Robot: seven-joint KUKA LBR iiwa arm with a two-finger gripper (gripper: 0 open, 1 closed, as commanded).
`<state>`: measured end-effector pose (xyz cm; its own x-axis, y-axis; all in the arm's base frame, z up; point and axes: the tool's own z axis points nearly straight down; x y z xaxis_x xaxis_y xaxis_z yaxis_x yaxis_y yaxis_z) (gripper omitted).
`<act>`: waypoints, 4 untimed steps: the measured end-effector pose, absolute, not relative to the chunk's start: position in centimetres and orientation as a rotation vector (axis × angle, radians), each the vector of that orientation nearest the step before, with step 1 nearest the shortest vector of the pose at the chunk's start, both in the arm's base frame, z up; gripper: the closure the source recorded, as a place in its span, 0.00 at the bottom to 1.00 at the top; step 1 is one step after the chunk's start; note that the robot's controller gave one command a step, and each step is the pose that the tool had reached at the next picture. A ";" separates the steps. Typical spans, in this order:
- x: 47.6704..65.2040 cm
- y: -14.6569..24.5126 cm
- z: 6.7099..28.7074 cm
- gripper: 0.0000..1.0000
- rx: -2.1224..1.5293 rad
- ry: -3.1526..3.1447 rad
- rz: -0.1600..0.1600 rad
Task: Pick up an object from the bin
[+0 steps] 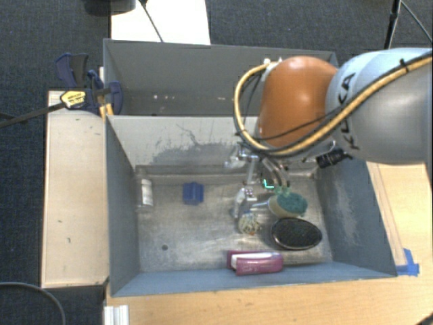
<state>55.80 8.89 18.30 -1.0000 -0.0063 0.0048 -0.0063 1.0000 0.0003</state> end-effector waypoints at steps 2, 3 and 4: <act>58.4 5.7 8.4 1.00 0.125 -3.142 -0.002; 58.4 5.7 8.4 0.00 0.121 -3.142 -0.002; 59.3 3.0 8.5 0.00 -0.033 -3.148 -0.001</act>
Offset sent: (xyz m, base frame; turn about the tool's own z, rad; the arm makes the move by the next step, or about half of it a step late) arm 0.0248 -0.0316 -0.1000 -0.0777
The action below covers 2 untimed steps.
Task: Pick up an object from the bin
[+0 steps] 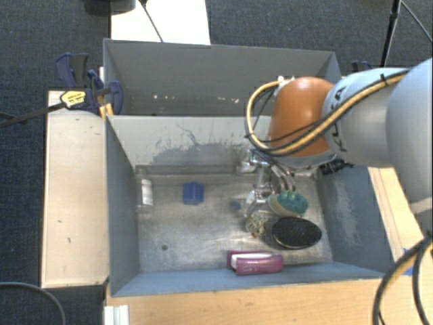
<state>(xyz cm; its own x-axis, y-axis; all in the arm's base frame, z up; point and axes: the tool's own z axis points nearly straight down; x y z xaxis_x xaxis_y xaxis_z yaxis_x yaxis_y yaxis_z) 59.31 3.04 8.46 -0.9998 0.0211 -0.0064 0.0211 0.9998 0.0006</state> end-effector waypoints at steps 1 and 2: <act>59.3 3.1 8.4 1.00 0.035 3.136 0.002; 58.9 -0.6 20.6 1.00 0.021 3.131 0.000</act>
Offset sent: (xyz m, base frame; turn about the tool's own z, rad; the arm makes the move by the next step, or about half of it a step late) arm 0.0000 0.0000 0.0000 0.0000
